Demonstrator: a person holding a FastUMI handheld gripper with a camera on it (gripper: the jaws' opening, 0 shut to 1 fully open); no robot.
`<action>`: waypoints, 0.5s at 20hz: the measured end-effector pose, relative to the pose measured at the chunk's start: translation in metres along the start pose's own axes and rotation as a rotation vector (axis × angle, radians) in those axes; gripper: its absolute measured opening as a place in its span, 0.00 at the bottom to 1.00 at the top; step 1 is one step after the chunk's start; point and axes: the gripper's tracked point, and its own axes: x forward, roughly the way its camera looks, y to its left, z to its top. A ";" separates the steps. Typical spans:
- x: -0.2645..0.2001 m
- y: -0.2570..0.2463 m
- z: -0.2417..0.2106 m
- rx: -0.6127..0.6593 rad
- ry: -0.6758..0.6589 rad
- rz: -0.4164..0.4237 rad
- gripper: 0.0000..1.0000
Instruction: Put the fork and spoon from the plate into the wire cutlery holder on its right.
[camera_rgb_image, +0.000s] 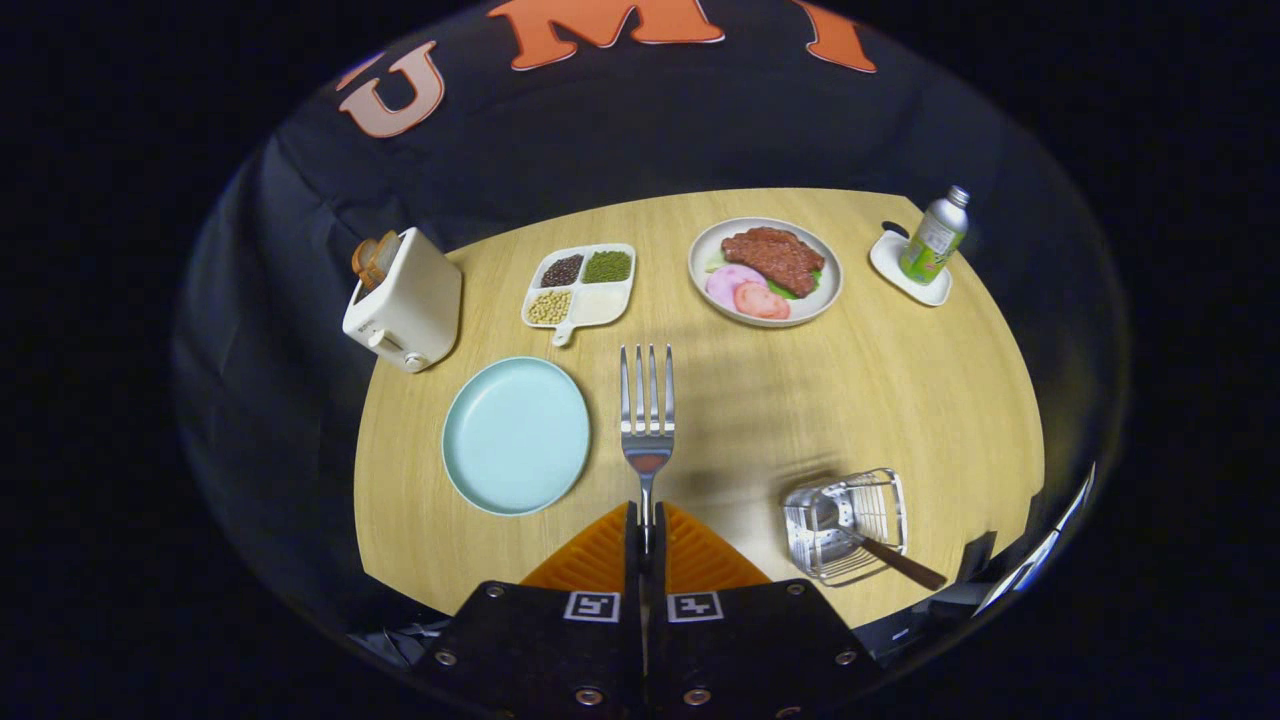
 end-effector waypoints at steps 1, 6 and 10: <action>-0.005 -0.013 -0.001 -0.001 -0.003 -0.007 0.03; -0.021 -0.066 -0.015 0.000 0.009 -0.031 0.03; -0.021 -0.091 -0.041 0.003 0.070 -0.025 0.03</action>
